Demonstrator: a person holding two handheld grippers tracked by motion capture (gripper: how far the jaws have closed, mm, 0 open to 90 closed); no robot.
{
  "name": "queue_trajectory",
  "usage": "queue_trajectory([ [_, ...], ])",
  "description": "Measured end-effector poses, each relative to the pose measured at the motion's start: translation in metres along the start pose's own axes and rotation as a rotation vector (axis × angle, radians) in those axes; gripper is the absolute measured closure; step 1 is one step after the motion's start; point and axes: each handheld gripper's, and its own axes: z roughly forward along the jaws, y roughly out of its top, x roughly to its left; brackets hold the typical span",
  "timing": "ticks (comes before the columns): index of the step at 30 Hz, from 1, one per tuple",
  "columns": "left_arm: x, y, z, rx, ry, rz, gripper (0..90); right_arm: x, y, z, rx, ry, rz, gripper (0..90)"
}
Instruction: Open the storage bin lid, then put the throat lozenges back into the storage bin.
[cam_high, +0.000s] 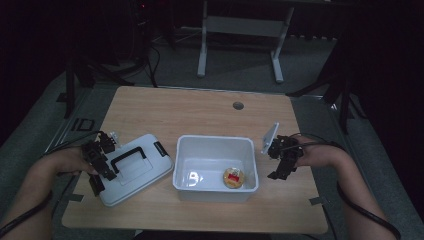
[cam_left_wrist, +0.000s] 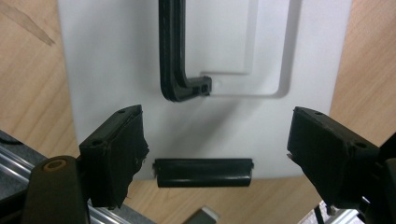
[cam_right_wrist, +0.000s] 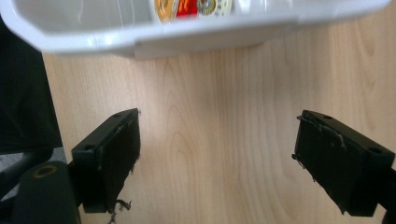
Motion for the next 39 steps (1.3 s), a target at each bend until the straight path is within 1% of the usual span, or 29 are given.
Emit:
queue_trajectory([
  [2,0.000,0.001,0.000,-0.002,0.015,0.008,18.5,0.000,-0.008,0.004,0.001,0.005,0.014,14.2],
  [9,0.002,0.003,0.002,-0.011,0.027,0.011,18.5,0.000,-0.033,0.019,0.001,0.025,0.068,14.2],
  [13,0.002,0.004,0.004,-0.022,0.037,0.020,19.5,0.001,-0.046,0.031,0.024,0.037,0.091,14.3],
  [14,0.003,0.004,0.004,-0.022,0.033,0.020,19.6,0.001,-0.049,0.034,0.028,0.044,0.102,14.2],
  [15,0.002,0.004,0.005,-0.024,0.033,0.030,19.6,0.000,-0.050,0.036,0.029,0.046,0.099,14.3],
  [16,0.002,0.004,0.006,-0.028,0.033,0.041,19.8,0.001,-0.052,0.039,0.029,0.049,0.108,14.4],
  [17,0.002,0.004,0.006,-0.028,0.033,0.041,20.7,0.001,-0.052,0.039,0.029,0.049,0.108,14.4],
  [18,0.001,0.004,0.008,-0.025,0.033,0.052,20.7,0.001,-0.054,0.041,0.030,0.051,0.111,14.4],
  [19,0.001,0.005,0.009,-0.021,0.031,0.060,23.7,0.001,-0.056,0.044,0.022,0.058,0.114,14.4],
  [20,0.000,0.005,0.009,-0.022,0.040,0.071,25.1,0.001,-0.057,0.046,0.021,0.063,0.114,14.5],
  [21,0.000,0.006,0.010,-0.024,0.037,0.070,28.7,0.002,-0.058,0.048,0.018,0.067,0.116,14.5],
  [23,0.000,0.008,0.011,-0.021,0.054,0.077,37.0,0.002,-0.058,0.051,0.019,0.070,0.118,14.5],
  [24,0.000,0.009,0.011,-0.016,0.045,0.079,41.1,0.002,-0.059,0.052,0.020,0.073,0.119,14.5],
  [25,-0.001,0.010,0.012,-0.011,0.041,0.089,45.4,0.002,-0.059,0.053,0.021,0.074,0.121,14.5],
  [26,-0.002,0.012,0.013,-0.004,0.046,0.098,46.3,0.002,-0.059,0.054,0.023,0.073,0.121,14.6],
  [27,-0.003,0.013,0.014,0.009,0.041,0.088,50.3,0.002,-0.059,0.055,0.024,0.075,0.122,14.7],
  [28,-0.004,0.015,0.015,0.023,0.040,0.094,54.0,0.003,-0.059,0.057,0.024,0.078,0.124,14.7],
  [29,-0.005,0.016,0.016,0.032,0.040,0.097,55.0,0.003,-0.059,0.058,0.031,0.084,0.126,14.7],
  [30,-0.005,0.018,0.016,0.040,0.027,0.092,60.2,0.003,-0.060,0.059,0.035,0.084,0.119,14.7],
  [31,-0.006,0.019,0.017,0.053,0.025,0.097,63.4,0.003,-0.060,0.060,0.041,0.085,0.118,14.7],
  [32,-0.006,0.019,0.017,0.053,0.025,0.097,64.5,0.003,-0.060,0.060,0.041,0.085,0.118,14.7],
  [33,-0.006,0.020,0.019,0.084,0.038,0.081,70.1,0.003,-0.061,0.061,0.046,0.081,0.122,14.7],
  [35,-0.006,0.021,0.023,0.119,0.041,0.077,71.9,0.003,-0.061,0.060,0.040,0.081,0.126,14.8],
  [36,-0.005,0.021,0.026,0.140,0.029,0.057,75.3,0.003,-0.061,0.059,0.037,0.080,0.127,14.8],
  [37,-0.005,0.021,0.028,0.150,0.029,0.054,77.1,0.003,-0.061,0.059,0.031,0.078,0.127,14.8],
  [38,-0.004,0.021,0.028,0.143,0.033,0.046,78.5,0.003,-0.061,0.059,0.029,0.078,0.127,14.8],
  [39,-0.003,0.021,0.028,0.140,0.029,0.032,81.9,0.003,-0.062,0.059,0.024,0.078,0.126,14.8],
])
